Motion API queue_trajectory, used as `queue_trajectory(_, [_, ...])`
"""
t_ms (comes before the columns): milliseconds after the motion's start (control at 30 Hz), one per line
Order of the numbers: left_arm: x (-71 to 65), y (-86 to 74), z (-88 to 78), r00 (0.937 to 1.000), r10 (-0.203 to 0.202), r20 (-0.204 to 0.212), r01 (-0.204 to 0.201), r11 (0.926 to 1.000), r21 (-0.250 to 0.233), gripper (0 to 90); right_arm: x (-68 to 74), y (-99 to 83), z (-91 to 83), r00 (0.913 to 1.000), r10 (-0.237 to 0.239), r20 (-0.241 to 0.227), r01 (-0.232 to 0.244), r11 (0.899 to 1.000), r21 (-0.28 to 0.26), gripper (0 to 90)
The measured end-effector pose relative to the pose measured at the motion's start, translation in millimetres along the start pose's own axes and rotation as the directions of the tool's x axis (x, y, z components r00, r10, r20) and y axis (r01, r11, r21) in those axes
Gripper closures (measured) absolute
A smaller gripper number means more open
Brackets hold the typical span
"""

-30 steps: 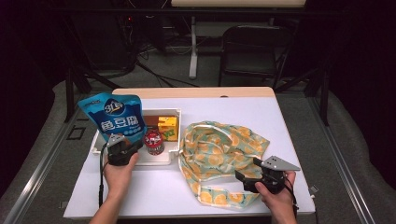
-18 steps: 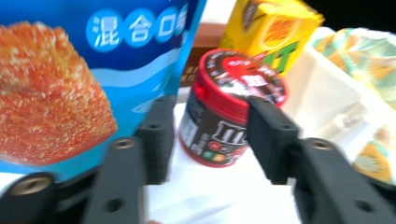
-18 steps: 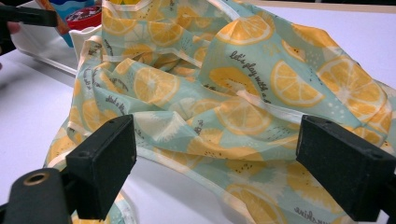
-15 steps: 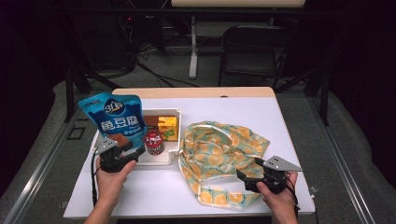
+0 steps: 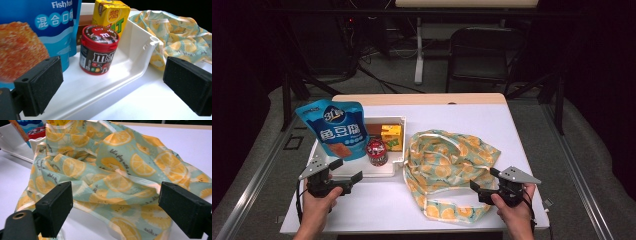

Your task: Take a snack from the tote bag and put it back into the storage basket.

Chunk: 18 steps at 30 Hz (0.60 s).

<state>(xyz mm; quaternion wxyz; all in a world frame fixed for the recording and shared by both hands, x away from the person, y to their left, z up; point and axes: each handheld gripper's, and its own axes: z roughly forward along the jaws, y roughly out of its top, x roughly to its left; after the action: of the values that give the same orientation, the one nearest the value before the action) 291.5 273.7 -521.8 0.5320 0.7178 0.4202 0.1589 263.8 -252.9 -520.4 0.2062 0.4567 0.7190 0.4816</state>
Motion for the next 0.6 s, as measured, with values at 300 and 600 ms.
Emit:
queue_trajectory(300, [9.1, -10.4, -17.3, 0.9997, -0.021, -0.014, 0.021, 0.9998, 0.002, 0.3, -9.4, 0.1, -7.9, 0.9995, 0.012, 0.029, -0.012, 1.0, -0.017, 11.9])
queue_trajectory(600, [12.2, -13.9, -17.4, 0.9985, -0.012, -0.054, 0.013, 0.9997, 0.018, 0.2, -16.1, -1.6, -10.6, 0.999, 0.017, 0.043, -0.016, 1.0, -0.019, 11.7])
